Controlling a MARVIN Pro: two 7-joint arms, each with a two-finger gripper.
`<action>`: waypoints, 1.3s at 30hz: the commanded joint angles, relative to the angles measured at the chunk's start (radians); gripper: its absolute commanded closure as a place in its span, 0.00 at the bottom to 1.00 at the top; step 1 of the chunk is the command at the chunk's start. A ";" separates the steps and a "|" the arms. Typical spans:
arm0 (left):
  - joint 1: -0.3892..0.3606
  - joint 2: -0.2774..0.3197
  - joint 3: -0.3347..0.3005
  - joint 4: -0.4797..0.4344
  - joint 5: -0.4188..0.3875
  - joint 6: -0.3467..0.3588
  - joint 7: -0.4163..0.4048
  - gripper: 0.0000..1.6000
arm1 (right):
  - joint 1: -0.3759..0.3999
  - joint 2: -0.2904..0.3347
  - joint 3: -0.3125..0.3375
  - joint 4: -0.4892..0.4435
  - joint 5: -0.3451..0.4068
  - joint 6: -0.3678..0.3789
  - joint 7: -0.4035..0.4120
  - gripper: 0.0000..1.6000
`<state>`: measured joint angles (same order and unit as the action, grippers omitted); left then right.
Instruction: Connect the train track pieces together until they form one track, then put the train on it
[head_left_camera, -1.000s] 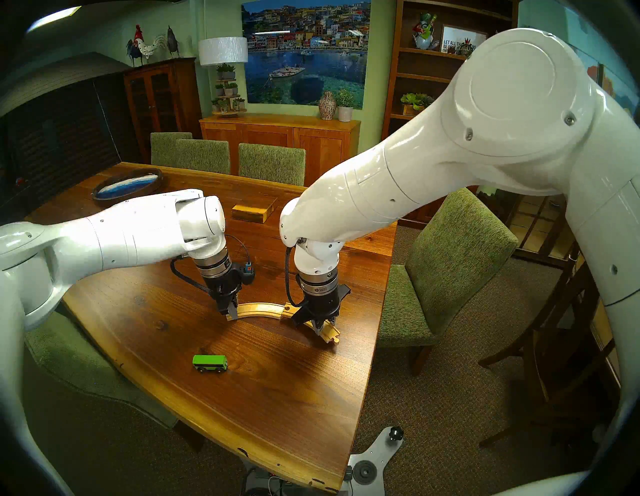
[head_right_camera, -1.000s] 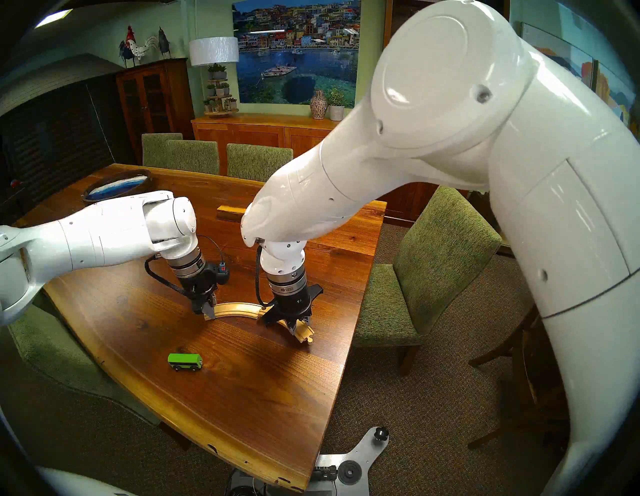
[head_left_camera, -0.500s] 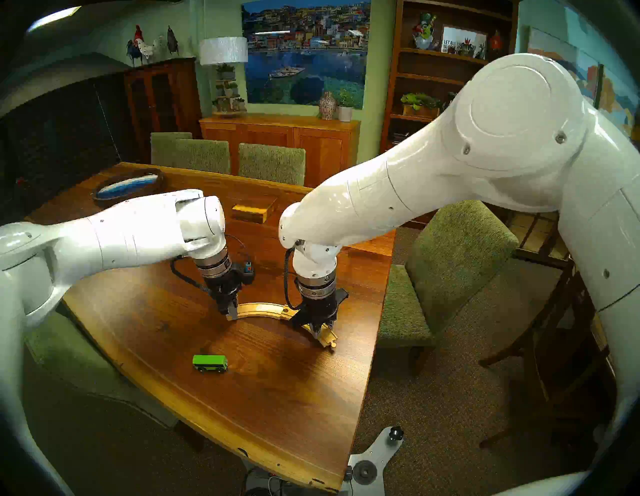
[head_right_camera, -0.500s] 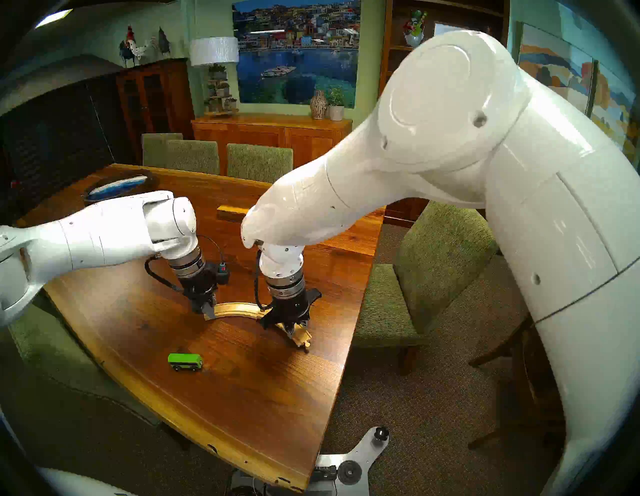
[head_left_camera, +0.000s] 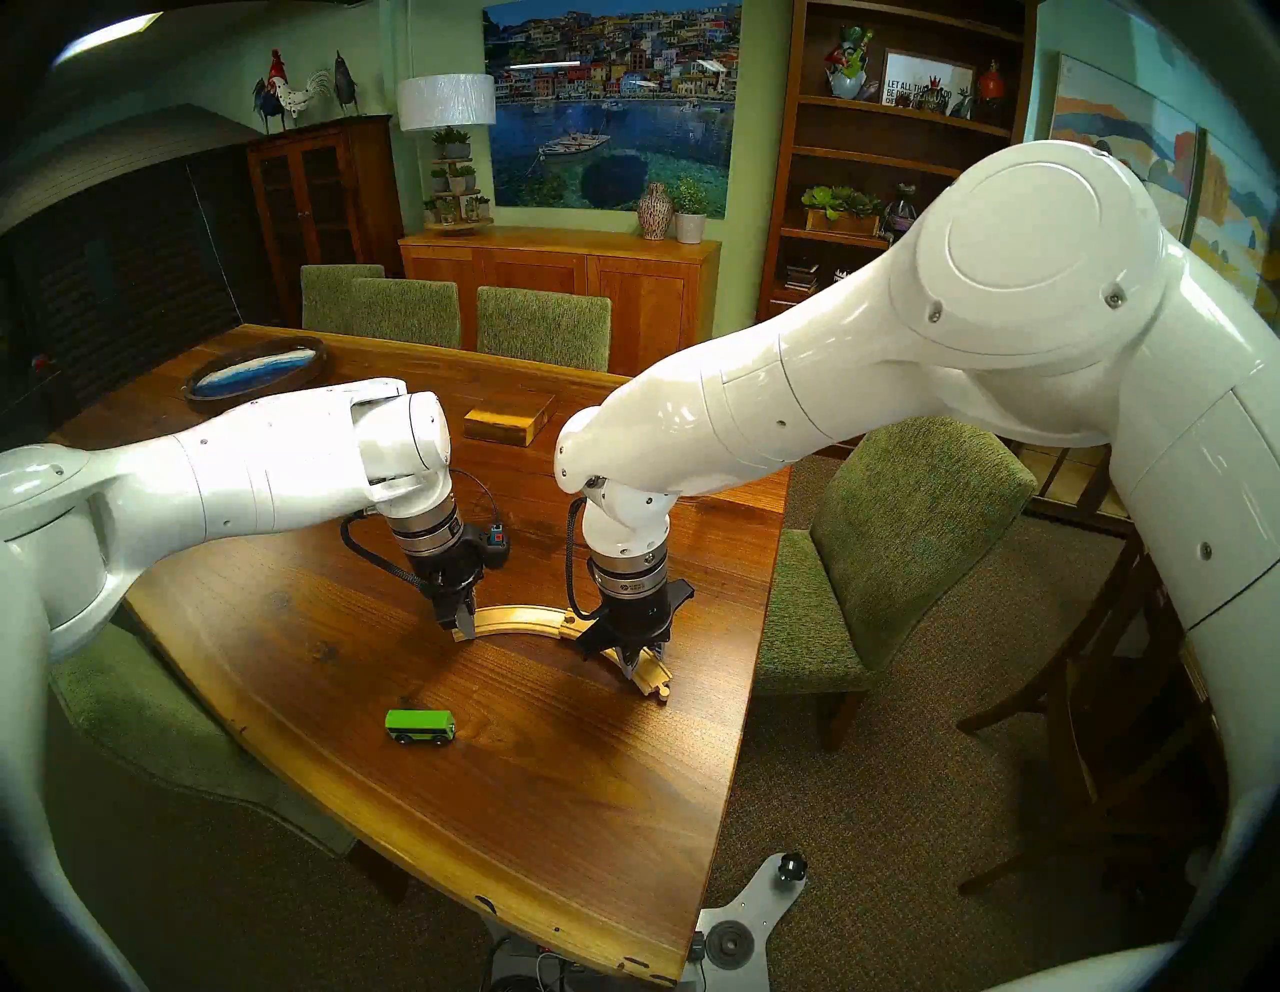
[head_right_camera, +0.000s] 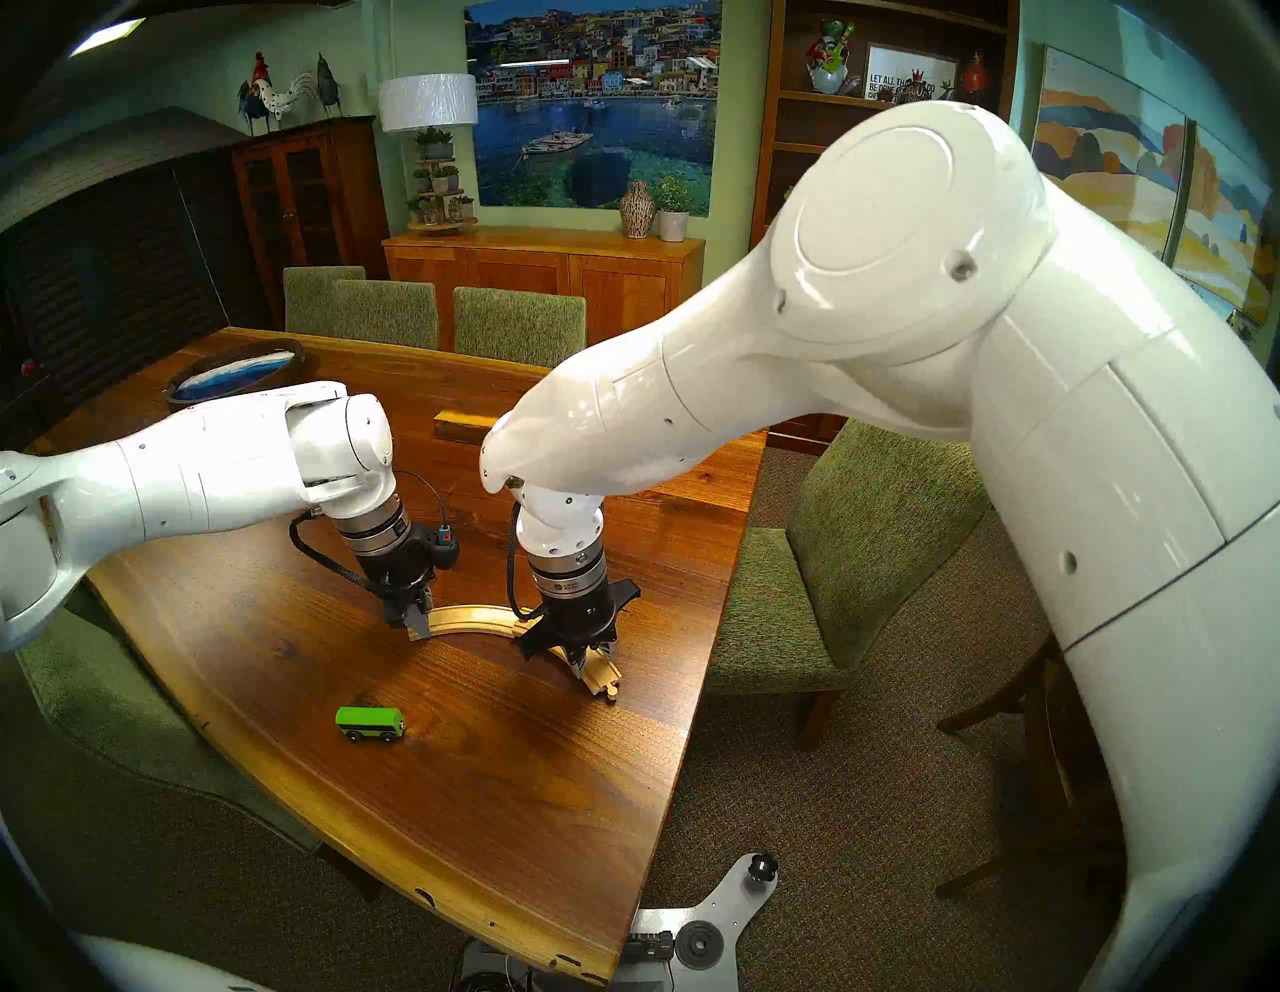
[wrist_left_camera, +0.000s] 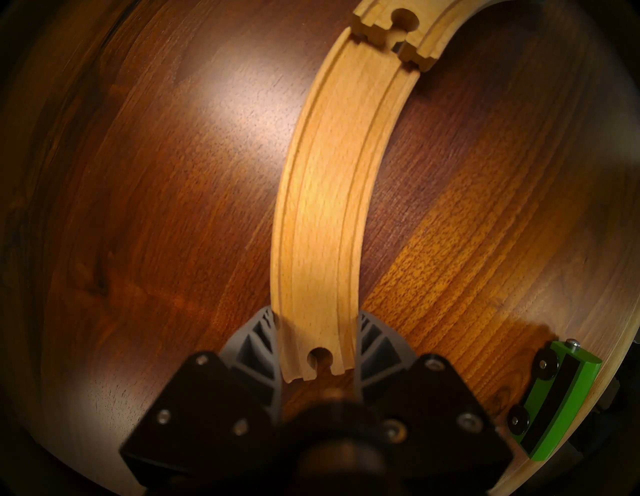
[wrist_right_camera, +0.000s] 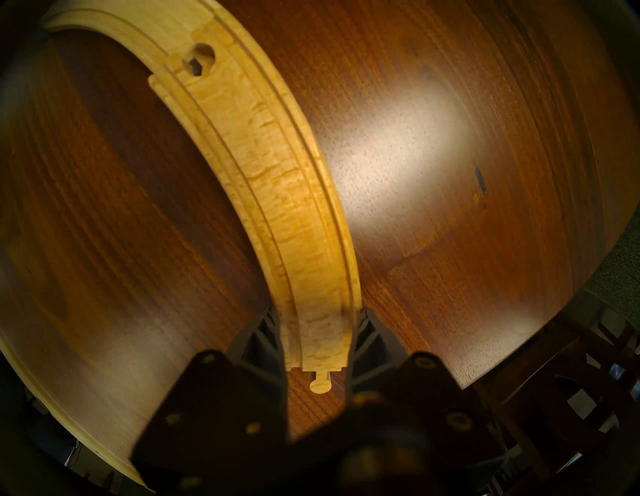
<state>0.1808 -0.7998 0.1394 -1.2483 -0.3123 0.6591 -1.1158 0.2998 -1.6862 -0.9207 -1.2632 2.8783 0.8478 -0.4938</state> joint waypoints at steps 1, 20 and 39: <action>-0.019 -0.002 -0.012 0.000 0.000 -0.001 0.000 1.00 | -0.004 0.036 0.042 0.019 0.001 0.015 -0.047 1.00; -0.018 -0.002 -0.014 0.000 0.001 -0.001 -0.001 1.00 | -0.039 0.086 0.113 0.007 0.001 0.007 -0.142 0.00; -0.017 -0.002 -0.015 0.000 0.002 -0.001 -0.001 1.00 | 0.055 0.088 0.153 -0.072 -0.046 0.003 -0.170 0.00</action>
<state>0.1825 -0.7996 0.1367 -1.2482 -0.3100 0.6594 -1.1170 0.2829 -1.6135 -0.8054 -1.3260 2.8756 0.8299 -0.6808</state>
